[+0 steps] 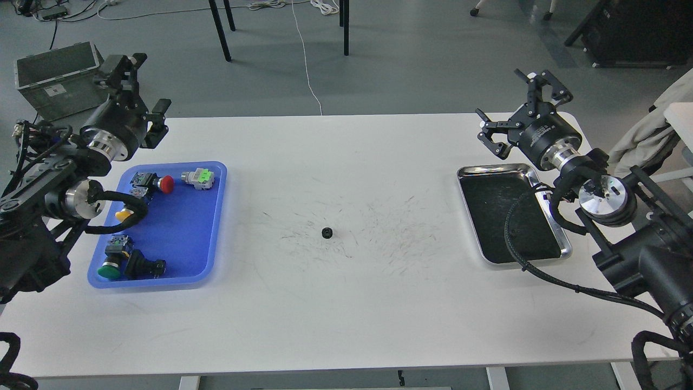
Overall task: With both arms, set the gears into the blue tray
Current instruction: 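Reach the left gripper to the black part and grasp it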
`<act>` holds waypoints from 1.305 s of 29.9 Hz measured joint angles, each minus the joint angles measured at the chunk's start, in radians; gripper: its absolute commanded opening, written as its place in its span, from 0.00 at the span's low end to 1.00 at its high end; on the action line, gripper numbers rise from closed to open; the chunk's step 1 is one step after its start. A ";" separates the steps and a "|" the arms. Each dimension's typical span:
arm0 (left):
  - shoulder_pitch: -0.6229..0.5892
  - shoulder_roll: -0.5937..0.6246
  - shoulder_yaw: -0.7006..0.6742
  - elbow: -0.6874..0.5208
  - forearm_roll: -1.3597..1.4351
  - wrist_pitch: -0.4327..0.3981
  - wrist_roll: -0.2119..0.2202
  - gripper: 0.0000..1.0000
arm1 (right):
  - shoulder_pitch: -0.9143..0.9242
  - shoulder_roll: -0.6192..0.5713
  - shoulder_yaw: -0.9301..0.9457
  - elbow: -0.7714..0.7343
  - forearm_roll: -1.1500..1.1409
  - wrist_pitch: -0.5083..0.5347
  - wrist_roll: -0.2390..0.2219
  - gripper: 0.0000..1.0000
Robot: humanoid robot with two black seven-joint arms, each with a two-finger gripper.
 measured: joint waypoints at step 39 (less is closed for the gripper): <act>0.056 -0.240 0.378 -0.144 1.732 0.209 0.167 0.95 | -0.119 -0.010 0.126 -0.107 0.102 0.107 0.003 0.95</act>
